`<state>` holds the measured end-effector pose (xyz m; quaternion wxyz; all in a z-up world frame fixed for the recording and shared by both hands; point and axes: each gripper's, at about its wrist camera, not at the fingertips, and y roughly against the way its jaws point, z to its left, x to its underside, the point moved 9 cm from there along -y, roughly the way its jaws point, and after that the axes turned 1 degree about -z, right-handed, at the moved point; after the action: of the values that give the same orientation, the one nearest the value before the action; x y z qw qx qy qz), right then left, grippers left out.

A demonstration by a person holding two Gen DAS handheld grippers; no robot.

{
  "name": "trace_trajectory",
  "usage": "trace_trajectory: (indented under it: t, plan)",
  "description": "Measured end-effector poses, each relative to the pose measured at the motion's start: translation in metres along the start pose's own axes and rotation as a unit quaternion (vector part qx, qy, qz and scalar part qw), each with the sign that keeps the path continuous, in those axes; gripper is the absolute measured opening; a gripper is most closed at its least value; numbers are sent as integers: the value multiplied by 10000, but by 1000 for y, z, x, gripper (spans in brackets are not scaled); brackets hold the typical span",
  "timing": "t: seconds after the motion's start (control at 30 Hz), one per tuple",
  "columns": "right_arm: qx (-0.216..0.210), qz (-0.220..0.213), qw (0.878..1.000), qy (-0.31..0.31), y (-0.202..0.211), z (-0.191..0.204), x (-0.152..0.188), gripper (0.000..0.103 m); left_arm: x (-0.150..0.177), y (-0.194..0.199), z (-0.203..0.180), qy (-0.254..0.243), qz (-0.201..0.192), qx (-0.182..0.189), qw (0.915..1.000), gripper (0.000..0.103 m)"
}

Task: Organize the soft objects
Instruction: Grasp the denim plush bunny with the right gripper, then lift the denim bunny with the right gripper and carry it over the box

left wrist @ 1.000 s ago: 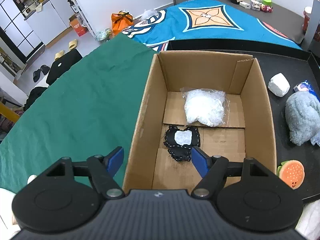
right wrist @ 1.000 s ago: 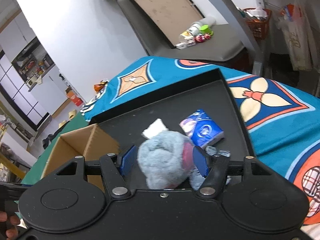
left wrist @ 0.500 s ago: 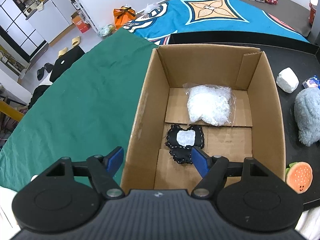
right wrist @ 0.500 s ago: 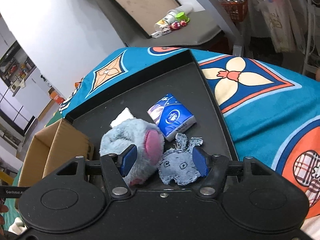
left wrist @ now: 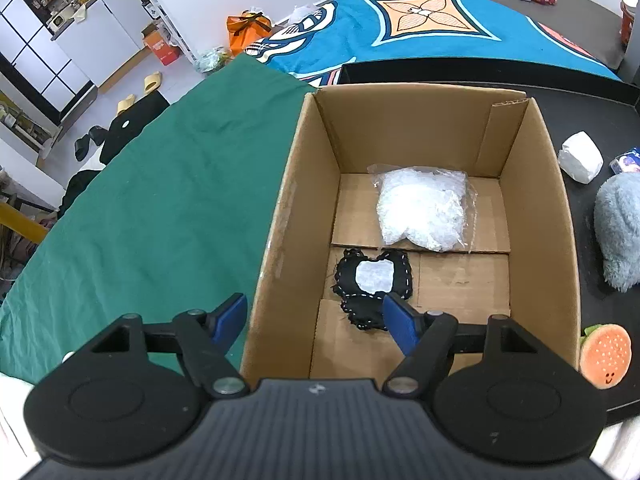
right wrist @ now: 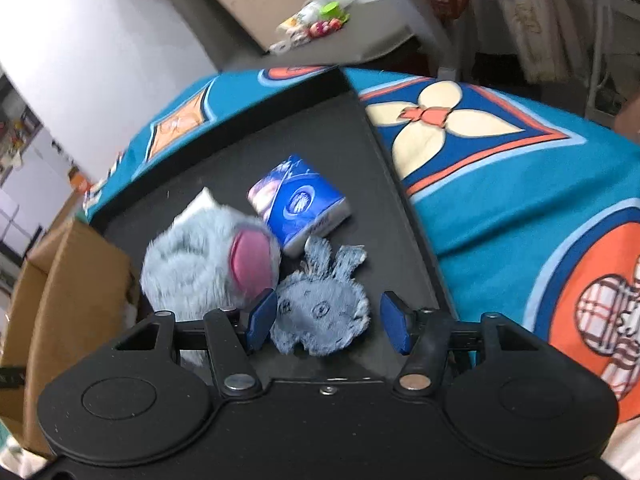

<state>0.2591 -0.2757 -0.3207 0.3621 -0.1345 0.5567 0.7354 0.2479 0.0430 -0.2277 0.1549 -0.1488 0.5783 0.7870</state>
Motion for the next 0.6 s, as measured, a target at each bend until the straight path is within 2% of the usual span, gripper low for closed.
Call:
trace_trajectory:
  t: [0.1, 0.23, 0.33, 0.6]
  plan:
    - [167, -65, 9990, 408, -2, 9, 3, 57, 1, -1, 2, 15, 10, 12, 10000, 74]
    - [298, -107, 9960, 833, -3, 13, 5, 38, 4, -3, 7, 64, 47, 18, 10000, 73]
    - [223, -104, 9964, 810, 0, 13, 2, 33, 4, -2, 9, 86, 27, 38, 10000, 74]
    - [150, -439, 9959, 770, 23, 17, -11, 32, 7, 3, 13, 118, -29, 87, 9999, 74]
